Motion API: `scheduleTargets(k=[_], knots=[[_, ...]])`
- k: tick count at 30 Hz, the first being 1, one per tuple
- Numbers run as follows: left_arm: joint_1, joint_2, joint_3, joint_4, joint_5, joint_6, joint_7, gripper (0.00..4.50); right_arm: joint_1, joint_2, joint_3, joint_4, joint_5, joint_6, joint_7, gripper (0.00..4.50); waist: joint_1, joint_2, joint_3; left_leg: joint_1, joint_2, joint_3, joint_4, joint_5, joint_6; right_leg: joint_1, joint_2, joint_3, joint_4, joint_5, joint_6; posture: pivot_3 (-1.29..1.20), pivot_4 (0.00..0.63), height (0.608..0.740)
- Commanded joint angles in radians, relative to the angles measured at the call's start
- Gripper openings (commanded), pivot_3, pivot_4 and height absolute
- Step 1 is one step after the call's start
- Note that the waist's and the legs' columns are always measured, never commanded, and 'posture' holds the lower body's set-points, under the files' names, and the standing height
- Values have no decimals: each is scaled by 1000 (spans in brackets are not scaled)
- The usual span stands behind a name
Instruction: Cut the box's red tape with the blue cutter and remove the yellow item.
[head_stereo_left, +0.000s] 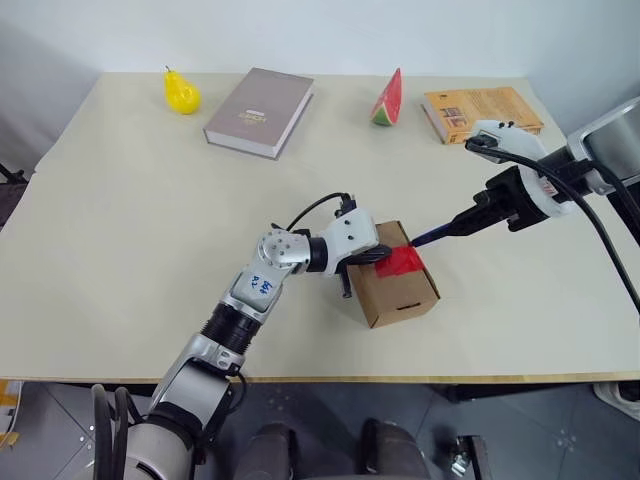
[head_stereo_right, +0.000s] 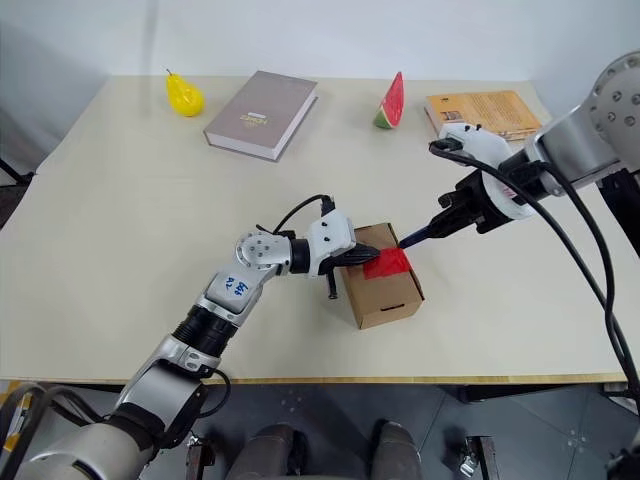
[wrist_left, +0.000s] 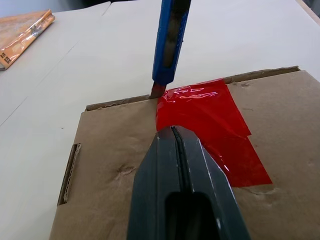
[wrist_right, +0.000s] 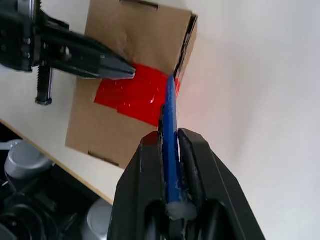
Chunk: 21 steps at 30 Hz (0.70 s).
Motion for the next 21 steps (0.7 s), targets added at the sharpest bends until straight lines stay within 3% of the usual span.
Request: scheduleTargets(k=[1,11,21], knots=[[48,6,-93,61,70,50,-23,0,-34,-6,24,-1,72,20,41,163,0,0,0,0,0,0,0,0,0,0,0,0,0,0,0,0,150,740],[57,5,-112,49,82,61,-39,0,7,21,11,30,126,20,-46,163,1,0,-1,0,0,0,0,0,0,1,0,0,0,0,0,0,150,740],[66,16,-131,46,91,78,-52,0,15,-38,11,-7,266,20,-144,163,0,0,-2,1,0,-1,0,0,0,1,0,-1,-1,0,0,0,150,740]])
